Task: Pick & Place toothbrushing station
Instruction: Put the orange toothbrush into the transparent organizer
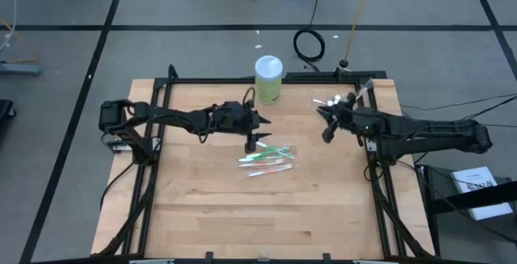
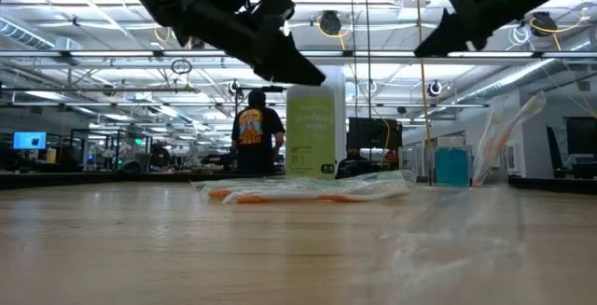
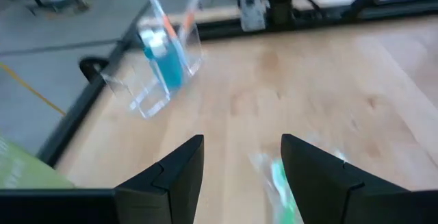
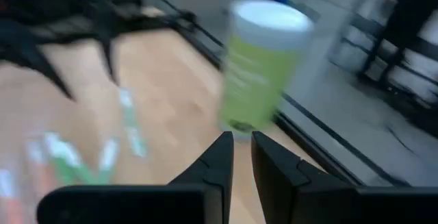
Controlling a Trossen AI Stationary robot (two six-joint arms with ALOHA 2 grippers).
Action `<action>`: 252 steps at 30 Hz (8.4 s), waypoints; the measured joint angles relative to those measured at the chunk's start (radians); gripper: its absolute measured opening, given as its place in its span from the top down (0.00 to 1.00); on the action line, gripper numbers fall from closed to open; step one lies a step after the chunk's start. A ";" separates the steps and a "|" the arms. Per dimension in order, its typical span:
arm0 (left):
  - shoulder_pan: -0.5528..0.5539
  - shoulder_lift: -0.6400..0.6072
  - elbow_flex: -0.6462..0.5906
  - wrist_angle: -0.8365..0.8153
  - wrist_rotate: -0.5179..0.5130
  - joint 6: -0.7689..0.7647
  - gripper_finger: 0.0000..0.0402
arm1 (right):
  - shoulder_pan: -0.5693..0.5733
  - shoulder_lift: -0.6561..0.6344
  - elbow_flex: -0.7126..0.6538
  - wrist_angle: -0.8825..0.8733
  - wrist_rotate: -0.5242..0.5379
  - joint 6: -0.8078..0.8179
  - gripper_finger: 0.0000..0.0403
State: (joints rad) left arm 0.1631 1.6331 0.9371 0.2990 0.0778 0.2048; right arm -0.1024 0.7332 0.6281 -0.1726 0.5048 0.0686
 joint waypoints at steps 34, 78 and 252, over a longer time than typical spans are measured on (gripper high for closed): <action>-0.311 0.158 -0.006 -0.503 -0.214 -0.187 0.58 | 0.000 0.001 -0.079 0.267 -0.220 -0.028 0.89; 0.037 -0.181 -0.259 0.406 0.235 0.015 0.96 | -0.009 0.274 -0.217 0.899 -0.376 -0.123 0.80; 0.106 0.001 -0.243 0.490 0.051 -0.079 0.33 | 0.121 -0.303 -0.579 0.460 0.778 0.202 0.83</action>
State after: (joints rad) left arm 0.2691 1.6337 0.6941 0.7887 0.1284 0.1253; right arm 0.0185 0.4301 0.0490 0.2874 1.2826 0.2702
